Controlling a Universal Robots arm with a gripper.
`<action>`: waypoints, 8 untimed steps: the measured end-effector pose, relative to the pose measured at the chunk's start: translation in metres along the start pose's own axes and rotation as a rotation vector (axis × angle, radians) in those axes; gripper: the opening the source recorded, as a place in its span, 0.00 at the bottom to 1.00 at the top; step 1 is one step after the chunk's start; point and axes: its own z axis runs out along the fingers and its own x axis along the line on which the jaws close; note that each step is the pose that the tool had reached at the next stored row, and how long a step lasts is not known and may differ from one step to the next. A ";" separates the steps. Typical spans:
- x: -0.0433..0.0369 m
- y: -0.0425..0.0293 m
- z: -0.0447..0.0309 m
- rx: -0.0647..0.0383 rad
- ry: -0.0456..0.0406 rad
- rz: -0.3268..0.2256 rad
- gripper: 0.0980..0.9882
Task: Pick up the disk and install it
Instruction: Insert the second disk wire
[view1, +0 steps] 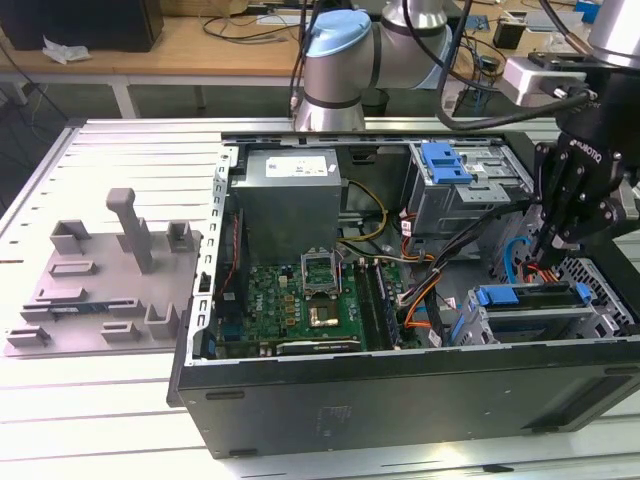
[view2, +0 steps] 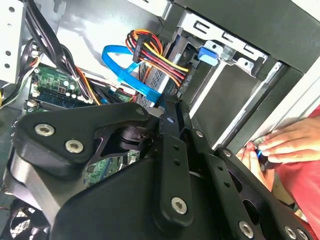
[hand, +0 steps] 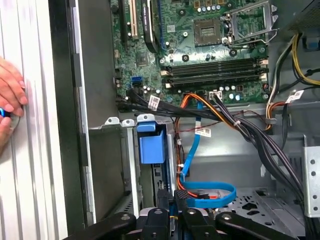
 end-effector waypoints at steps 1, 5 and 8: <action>0.0015 0.0000 0.0002 0.000 -0.0042 0.000 0.07; 0.0088 0.0007 0.0020 -0.001 -0.0285 0.000 0.07; 0.0136 0.0029 0.0034 -0.003 -0.0497 0.000 0.07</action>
